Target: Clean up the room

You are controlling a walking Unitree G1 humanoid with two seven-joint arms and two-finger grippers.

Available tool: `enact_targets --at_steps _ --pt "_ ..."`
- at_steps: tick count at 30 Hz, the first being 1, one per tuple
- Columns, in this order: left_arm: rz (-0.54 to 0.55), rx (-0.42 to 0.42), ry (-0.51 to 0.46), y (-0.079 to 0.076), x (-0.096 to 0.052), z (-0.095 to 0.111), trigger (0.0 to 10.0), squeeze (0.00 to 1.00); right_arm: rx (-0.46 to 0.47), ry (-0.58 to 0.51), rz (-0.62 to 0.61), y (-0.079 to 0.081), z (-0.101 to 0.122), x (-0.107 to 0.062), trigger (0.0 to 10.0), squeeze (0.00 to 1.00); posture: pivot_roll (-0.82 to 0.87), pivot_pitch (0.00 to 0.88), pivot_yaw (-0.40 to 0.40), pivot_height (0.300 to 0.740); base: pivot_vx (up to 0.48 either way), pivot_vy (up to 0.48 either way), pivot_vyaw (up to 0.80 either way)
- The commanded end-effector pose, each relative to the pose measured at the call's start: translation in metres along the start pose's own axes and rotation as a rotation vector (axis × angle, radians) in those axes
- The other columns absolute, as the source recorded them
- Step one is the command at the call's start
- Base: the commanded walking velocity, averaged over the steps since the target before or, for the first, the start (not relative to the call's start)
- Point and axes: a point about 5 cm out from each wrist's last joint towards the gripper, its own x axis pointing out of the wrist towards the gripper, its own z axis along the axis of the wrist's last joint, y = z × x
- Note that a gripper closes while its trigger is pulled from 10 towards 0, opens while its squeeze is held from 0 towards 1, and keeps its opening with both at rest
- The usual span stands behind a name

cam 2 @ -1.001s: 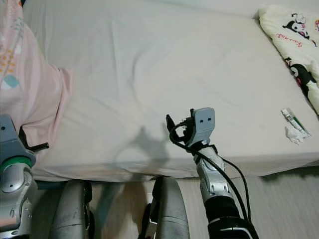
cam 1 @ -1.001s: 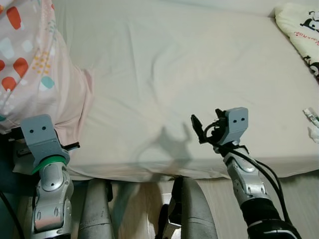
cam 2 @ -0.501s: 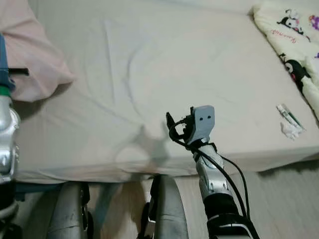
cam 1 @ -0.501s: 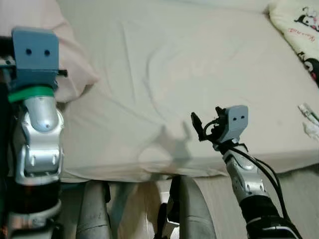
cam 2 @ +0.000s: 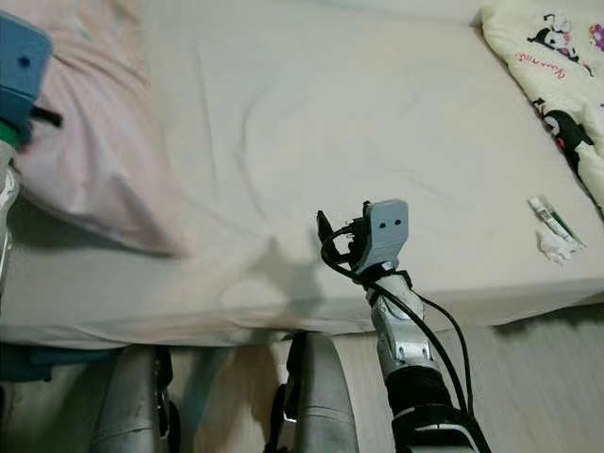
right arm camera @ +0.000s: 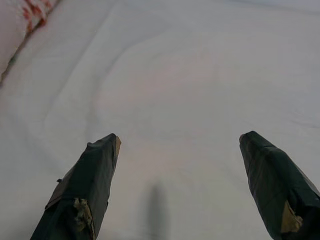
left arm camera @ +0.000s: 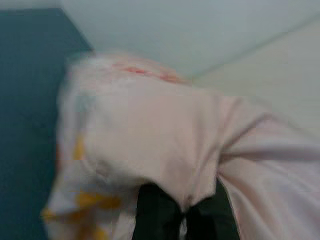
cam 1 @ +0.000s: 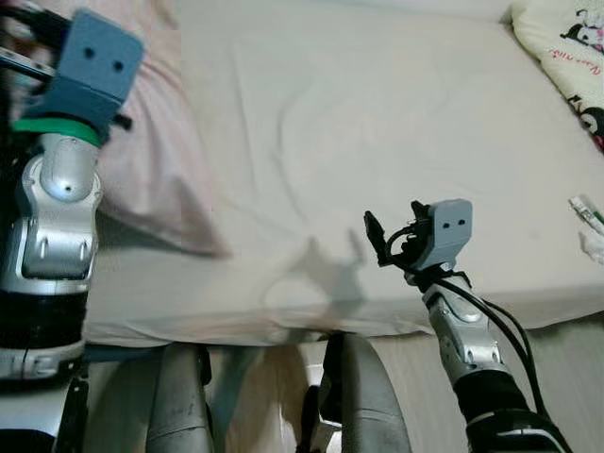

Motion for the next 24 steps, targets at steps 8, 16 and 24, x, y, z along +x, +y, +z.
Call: enact_targets --at_steps 8,16,24 --pt "-0.083 0.014 0.087 -0.006 0.008 -0.019 10.0 0.0 -0.003 0.023 -0.031 -0.005 -0.008 -0.008 10.0 0.0 0.09 0.136 -0.109 0.603 0.0 0.0 0.0" --pt "-0.151 0.585 0.12 -0.001 -0.001 -0.054 10.0 0.0 -0.005 0.032 -0.031 -0.006 -0.011 -0.011 10.0 0.0 0.09 0.136 -0.109 0.603 0.0 0.0 0.0" --pt "-0.023 0.321 0.256 0.018 -0.008 -0.064 10.0 0.0 0.001 0.032 -0.034 -0.005 -0.012 -0.013 10.0 0.0 0.1 0.147 -0.1 0.603 0.0 0.0 0.0"
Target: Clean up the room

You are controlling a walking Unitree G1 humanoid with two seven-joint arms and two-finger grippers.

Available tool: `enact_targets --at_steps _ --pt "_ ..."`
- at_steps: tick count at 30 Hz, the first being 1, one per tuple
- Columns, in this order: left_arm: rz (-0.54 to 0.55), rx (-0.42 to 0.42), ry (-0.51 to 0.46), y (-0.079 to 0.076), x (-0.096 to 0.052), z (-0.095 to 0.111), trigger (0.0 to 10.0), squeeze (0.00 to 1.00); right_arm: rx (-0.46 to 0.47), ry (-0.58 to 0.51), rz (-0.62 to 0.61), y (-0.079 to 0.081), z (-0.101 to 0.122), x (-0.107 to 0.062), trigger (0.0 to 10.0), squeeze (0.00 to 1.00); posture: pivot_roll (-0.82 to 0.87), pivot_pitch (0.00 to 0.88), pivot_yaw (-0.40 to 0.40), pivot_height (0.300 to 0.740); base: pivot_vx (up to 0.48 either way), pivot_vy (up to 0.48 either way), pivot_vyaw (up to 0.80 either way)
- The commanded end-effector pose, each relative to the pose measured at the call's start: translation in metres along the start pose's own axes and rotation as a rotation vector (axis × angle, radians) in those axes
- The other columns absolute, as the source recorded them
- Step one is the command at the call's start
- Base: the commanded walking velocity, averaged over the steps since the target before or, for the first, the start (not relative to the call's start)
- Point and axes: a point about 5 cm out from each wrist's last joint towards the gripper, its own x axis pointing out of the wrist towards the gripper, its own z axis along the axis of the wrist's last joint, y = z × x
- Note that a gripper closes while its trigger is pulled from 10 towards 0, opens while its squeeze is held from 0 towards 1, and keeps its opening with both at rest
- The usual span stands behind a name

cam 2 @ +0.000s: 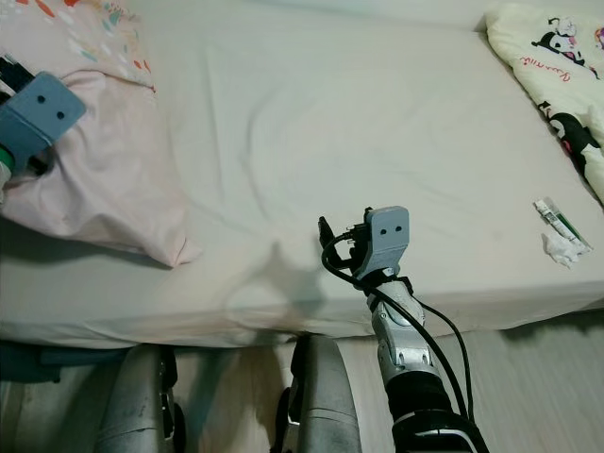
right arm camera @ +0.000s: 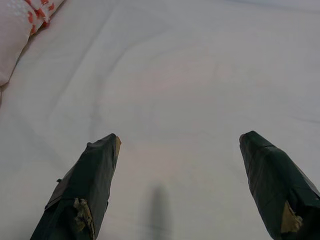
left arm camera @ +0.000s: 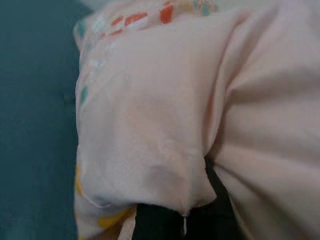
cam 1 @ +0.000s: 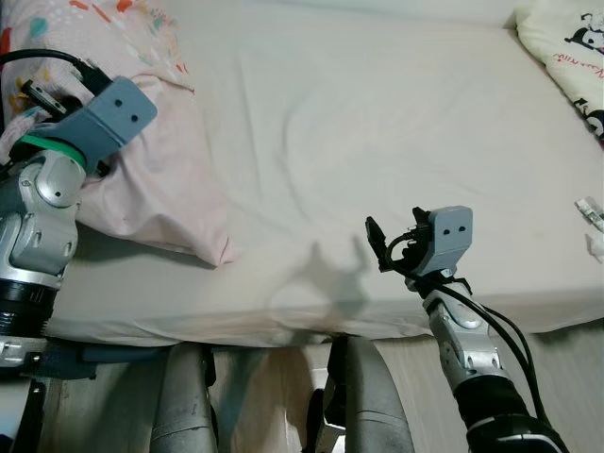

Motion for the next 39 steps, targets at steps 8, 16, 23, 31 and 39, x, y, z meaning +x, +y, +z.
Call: enact_targets --at_steps 8,16,23,31,39 --pt "0.206 0.048 0.065 0.032 -0.02 -0.021 10.0 0.0 0.008 0.039 -0.019 -0.002 -0.013 -0.013 10.0 0.0 0.13 0.154 -0.094 0.603 0.0 0.0 0.0" --pt "0.429 0.247 -0.013 0.062 -0.027 -0.015 10.0 0.0 0.023 0.045 0.004 0.006 -0.015 -0.011 10.0 0.0 0.14 0.152 -0.102 0.603 0.0 0.0 0.0" --pt "0.459 0.34 -0.065 0.075 -0.025 -0.009 10.0 0.0 0.02 0.049 -0.004 0.003 -0.016 -0.014 10.0 0.0 0.14 0.151 -0.095 0.603 0.0 0.0 0.0" --pt "0.472 0.365 -0.025 0.075 -0.037 -0.02 10.0 0.0 0.028 0.055 -0.009 0.005 -0.019 -0.017 10.0 0.0 0.15 0.156 -0.089 0.603 0.0 0.0 0.0" --pt "0.31 0.291 0.071 0.028 -0.045 -0.046 10.0 0.0 0.029 0.056 0.006 0.006 -0.018 -0.013 10.0 0.0 0.15 0.161 -0.103 0.603 0.0 0.0 0.0"
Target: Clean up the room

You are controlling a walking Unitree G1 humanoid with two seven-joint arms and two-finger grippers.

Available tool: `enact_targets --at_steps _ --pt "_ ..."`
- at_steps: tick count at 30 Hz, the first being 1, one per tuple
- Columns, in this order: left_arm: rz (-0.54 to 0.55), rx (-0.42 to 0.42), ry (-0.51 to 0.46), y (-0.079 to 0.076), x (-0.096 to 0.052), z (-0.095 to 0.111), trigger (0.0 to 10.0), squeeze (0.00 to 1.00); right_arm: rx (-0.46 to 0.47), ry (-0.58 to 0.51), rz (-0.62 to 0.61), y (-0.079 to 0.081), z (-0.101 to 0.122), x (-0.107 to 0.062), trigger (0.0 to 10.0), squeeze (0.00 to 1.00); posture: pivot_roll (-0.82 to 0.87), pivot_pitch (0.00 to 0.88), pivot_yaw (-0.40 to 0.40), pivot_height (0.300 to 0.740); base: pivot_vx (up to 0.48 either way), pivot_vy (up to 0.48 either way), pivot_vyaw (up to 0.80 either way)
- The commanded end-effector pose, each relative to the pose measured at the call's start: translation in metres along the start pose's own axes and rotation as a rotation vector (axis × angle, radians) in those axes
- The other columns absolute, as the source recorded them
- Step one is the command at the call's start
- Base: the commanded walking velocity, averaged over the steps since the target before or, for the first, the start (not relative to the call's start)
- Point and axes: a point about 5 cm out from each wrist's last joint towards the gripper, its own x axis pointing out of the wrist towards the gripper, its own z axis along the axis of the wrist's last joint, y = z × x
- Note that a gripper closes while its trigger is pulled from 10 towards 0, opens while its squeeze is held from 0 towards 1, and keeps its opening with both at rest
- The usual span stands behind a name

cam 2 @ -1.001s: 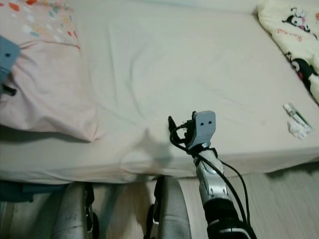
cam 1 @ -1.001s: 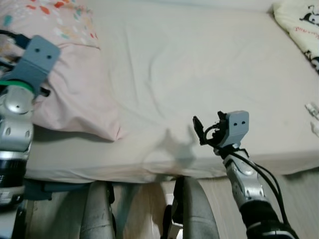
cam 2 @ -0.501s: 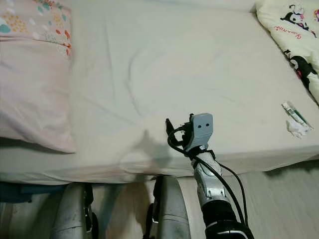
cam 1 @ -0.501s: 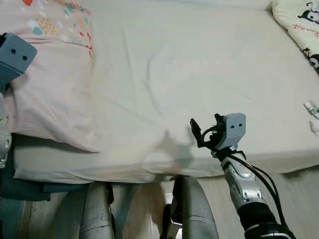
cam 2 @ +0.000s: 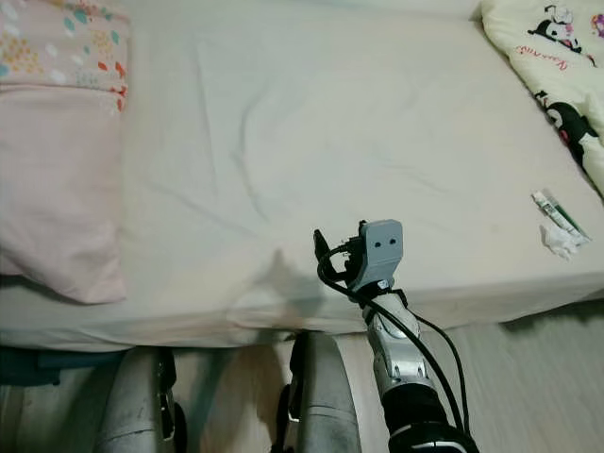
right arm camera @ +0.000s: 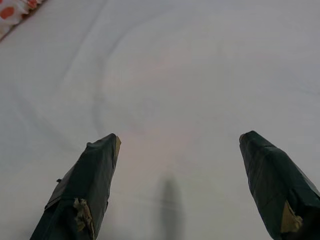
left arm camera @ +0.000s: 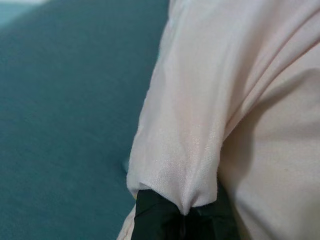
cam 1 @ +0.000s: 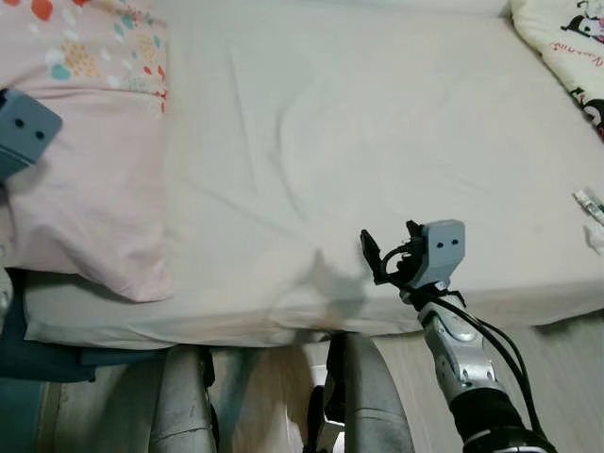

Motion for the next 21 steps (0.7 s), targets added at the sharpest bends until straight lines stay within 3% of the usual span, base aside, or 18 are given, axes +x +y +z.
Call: enact_targets --at_steps 1,4,5,7,8,9,13,14,16,18,21 --pt "-0.039 -0.017 0.01 -0.012 -0.006 -0.001 10.0 0.0 0.003 0.025 -0.008 -0.002 -0.006 -0.004 10.0 0.0 0.15 0.161 -0.103 0.603 0.0 0.0 0.0" --pt "-0.064 -0.045 0.023 -0.021 -0.007 -0.001 10.0 0.0 0.003 0.024 -0.007 -0.002 -0.005 -0.003 10.0 0.0 0.15 0.161 -0.103 0.603 0.0 0.0 0.0" --pt "-0.053 -0.091 0.011 -0.028 -0.007 0.005 10.0 1.0 0.003 0.024 -0.006 -0.002 -0.005 -0.003 10.0 0.0 0.15 0.159 -0.109 0.603 0.0 0.0 0.0" --pt "0.03 -0.187 -0.02 -0.029 -0.005 0.018 10.0 1.0 0.003 0.023 -0.003 -0.001 -0.005 -0.004 10.0 0.0 0.15 0.159 -0.109 0.603 0.0 0.0 0.0" --pt "0.03 -0.187 -0.02 -0.029 -0.005 0.018 10.0 1.0 0.003 0.023 -0.003 -0.001 -0.005 -0.004 10.0 0.0 0.15 0.159 -0.109 0.603 0.0 0.0 0.0" --pt "0.131 -0.236 -0.031 -0.021 -0.004 0.024 10.0 1.0 0.003 0.024 -0.005 -0.002 -0.006 -0.005 10.0 0.0 0.15 0.159 -0.109 0.603 0.0 0.0 0.0" --pt "0.259 -0.216 -0.04 -0.005 -0.006 0.025 10.0 1.0 0.004 0.025 -0.008 -0.002 -0.006 -0.006 10.0 0.0 0.15 0.159 -0.109 0.603 0.0 0.0 0.0" --pt "0.299 -0.221 -0.039 0.001 -0.007 0.024 10.0 0.0 0.005 0.026 -0.008 -0.002 -0.007 -0.006 10.0 0.0 0.15 0.159 -0.109 0.603 0.0 0.0 0.0" --pt "0.338 -0.231 -0.039 0.008 -0.008 0.024 10.0 0.0 0.005 0.026 -0.007 -0.002 -0.007 -0.006 10.0 0.0 0.15 0.159 -0.109 0.603 0.0 0.0 0.0" --pt "0.384 -0.267 -0.072 0.025 -0.012 0.028 10.0 0.0 0.007 0.028 -0.003 0.0 -0.007 -0.006 10.0 0.0 0.15 0.163 -0.11 0.603 0.0 0.0 0.0" --pt "0.379 -0.281 -0.083 0.029 -0.014 0.03 10.0 0.0 0.008 0.029 0.0 0.0 -0.007 -0.005 10.0 0.0 0.15 0.163 -0.11 0.603 0.0 0.0 0.0"
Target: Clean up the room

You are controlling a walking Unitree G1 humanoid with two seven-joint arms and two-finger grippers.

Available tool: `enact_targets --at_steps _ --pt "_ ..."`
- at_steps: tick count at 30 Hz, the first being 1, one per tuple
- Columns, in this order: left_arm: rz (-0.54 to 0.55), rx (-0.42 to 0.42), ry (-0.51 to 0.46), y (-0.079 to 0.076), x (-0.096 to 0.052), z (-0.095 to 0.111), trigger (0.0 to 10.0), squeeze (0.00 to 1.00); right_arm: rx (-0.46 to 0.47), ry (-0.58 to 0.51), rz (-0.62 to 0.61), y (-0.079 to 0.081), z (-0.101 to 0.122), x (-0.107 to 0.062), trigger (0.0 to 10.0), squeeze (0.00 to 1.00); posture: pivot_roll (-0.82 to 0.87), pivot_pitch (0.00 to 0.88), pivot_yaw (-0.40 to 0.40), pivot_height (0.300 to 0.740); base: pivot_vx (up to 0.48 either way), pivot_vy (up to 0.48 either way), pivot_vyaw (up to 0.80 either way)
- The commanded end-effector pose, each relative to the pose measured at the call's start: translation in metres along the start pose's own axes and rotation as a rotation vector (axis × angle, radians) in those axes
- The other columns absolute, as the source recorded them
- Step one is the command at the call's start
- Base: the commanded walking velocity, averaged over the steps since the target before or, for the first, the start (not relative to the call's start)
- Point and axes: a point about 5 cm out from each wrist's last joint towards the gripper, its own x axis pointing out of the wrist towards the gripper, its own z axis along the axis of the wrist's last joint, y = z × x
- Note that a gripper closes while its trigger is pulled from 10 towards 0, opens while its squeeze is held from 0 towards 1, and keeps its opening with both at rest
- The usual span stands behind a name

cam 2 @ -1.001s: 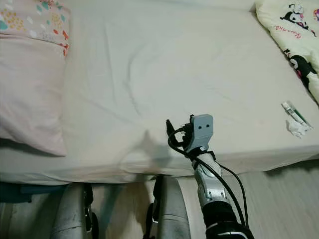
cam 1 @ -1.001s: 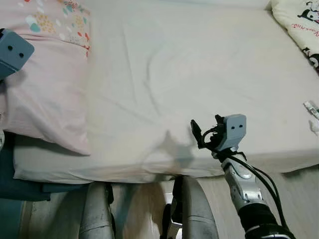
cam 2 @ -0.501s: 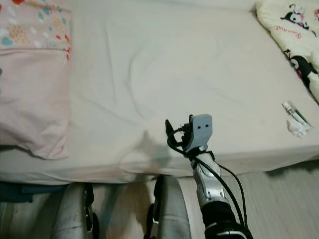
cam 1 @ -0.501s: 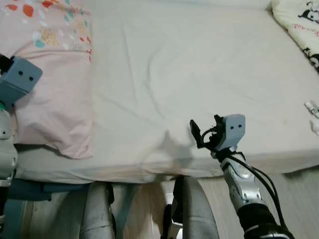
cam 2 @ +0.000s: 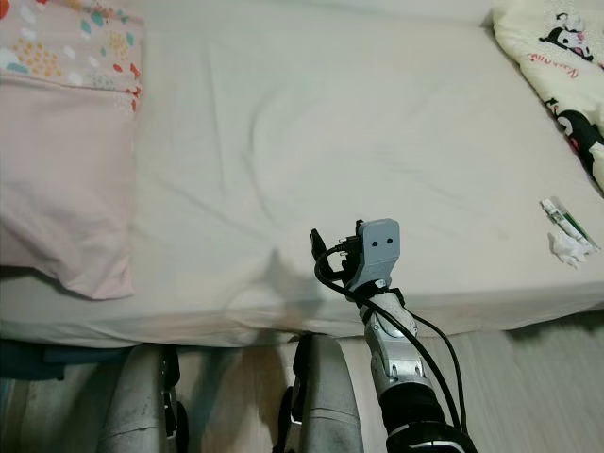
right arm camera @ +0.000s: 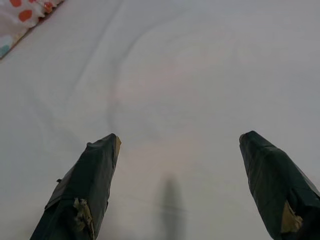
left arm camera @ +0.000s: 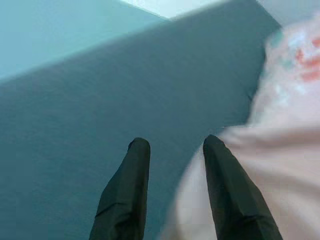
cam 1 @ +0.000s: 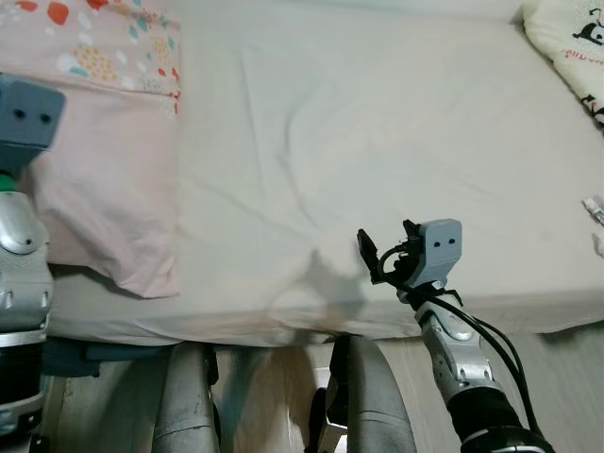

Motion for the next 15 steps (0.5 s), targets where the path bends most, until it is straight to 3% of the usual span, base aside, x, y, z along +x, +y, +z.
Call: enact_targets --at_steps 1,6,8,11,12,13,14,15 --pt "0.003 -0.006 0.005 0.004 -0.001 0.0 10.0 0.0 0.001 0.028 -0.009 -0.003 -0.006 -0.006 10.0 0.0 0.15 0.163 -0.11 0.603 0.0 0.0 0.0" --pt "-0.068 -0.033 -0.003 0.012 -0.01 0.003 10.0 0.0 0.002 0.028 -0.007 -0.004 -0.006 -0.004 10.0 0.0 0.16 0.169 -0.11 0.603 0.0 0.0 0.0" --pt "-0.207 -0.142 0.018 0.013 -0.033 0.006 10.0 0.0 0.001 0.031 -0.006 -0.005 -0.006 -0.004 10.0 0.0 0.18 0.175 -0.113 0.603 0.0 0.0 0.0" --pt "-0.207 -0.142 0.018 0.013 -0.033 0.006 10.0 0.0 0.001 0.031 -0.006 -0.005 -0.006 -0.004 10.0 0.0 0.18 0.175 -0.113 0.603 0.0 0.0 0.0" --pt "-0.353 -0.392 0.095 0.003 -0.056 0.014 10.0 0.0 0.004 0.03 -0.002 -0.004 -0.005 -0.003 10.0 0.0 0.18 0.176 -0.116 0.603 0.0 0.0 0.0" --pt "-0.517 -0.771 0.219 -0.009 -0.077 0.03 10.0 0.0 0.013 0.026 0.004 -0.002 -0.004 -0.001 10.0 0.0 0.18 0.174 -0.125 0.603 0.0 0.0 0.0" --pt "-0.517 -0.771 0.219 -0.009 -0.077 0.03 10.0 0.0 0.013 0.026 0.004 -0.002 -0.004 -0.001 10.0 0.0 0.18 0.174 -0.125 0.603 0.0 0.0 0.0" --pt "-0.668 -1.056 0.265 -0.018 -0.091 0.05 10.0 0.0 0.019 0.02 0.009 0.001 -0.003 0.001 10.0 0.0 0.18 0.174 -0.125 0.603 0.0 0.0 0.0"
